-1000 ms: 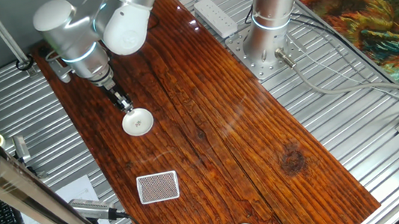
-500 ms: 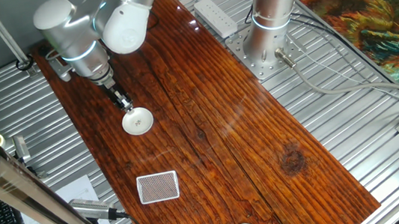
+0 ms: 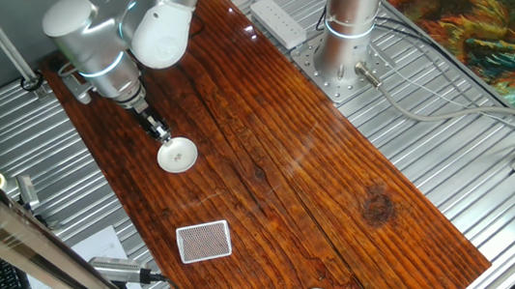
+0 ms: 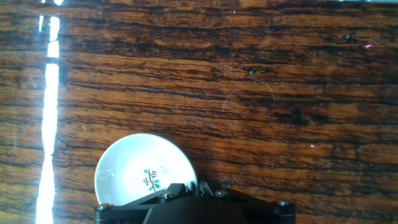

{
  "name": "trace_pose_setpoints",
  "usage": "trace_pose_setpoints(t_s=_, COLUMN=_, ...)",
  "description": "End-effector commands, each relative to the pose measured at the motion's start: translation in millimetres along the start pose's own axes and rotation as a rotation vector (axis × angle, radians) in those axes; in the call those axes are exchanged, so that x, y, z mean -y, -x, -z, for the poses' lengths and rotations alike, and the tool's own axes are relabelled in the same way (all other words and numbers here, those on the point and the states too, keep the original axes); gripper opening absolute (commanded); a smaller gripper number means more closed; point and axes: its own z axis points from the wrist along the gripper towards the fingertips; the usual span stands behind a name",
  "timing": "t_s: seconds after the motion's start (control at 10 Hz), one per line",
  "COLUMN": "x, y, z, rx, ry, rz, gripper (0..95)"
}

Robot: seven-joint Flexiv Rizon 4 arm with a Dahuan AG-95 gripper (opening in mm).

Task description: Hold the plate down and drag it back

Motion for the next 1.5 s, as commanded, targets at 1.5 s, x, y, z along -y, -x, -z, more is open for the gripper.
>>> trace_pose_setpoints(t_s=1.5, x=14.7, y=-5.1, z=2.3, rx=-0.003, ry=-0.001, rz=0.026, gripper=0.0)
